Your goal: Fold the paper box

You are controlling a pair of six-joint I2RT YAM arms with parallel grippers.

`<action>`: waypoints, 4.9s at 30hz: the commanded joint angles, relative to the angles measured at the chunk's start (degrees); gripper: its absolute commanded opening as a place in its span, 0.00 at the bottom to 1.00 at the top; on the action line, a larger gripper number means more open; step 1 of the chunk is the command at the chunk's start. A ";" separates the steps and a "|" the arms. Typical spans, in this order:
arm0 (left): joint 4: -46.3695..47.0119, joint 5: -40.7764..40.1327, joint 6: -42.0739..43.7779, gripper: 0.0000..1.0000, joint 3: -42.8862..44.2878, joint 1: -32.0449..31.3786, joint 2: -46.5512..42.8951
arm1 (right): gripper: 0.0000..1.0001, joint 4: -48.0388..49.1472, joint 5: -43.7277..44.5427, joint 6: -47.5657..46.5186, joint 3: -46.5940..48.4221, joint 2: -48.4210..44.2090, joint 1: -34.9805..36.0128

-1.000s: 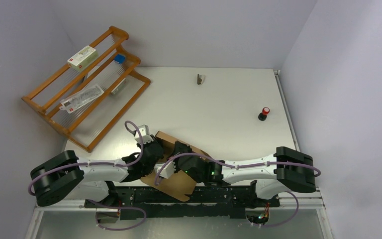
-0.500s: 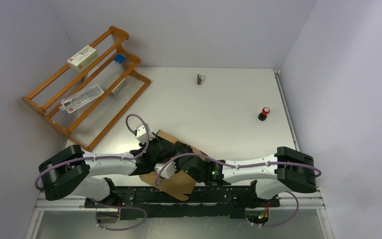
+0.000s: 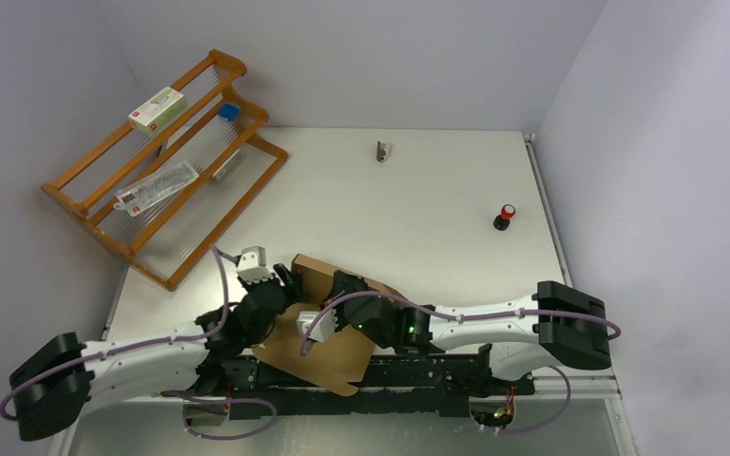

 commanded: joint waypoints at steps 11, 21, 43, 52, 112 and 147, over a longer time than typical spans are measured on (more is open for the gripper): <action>-8.21 12.36 11.77 0.74 -3.59 1.24 -27.46 | 0.00 -3.61 0.35 -1.82 1.36 0.71 -1.88; -20.58 4.75 9.37 0.81 3.38 1.33 -30.26 | 0.05 2.24 -3.24 -5.70 3.11 4.80 -3.86; -21.50 12.80 13.13 0.88 18.44 8.81 -13.93 | 0.42 -9.78 -2.46 18.35 10.00 -4.37 -3.70; -16.29 35.93 15.75 0.85 19.94 26.34 -6.80 | 0.52 -19.32 1.88 42.82 11.19 -13.24 -3.74; -17.11 45.22 14.54 0.61 23.47 28.93 4.02 | 0.42 -23.13 5.00 107.75 3.02 -15.03 -14.98; -20.95 43.36 19.77 0.72 30.11 32.48 7.57 | 0.15 -25.22 -9.17 79.76 -1.39 -20.10 -22.20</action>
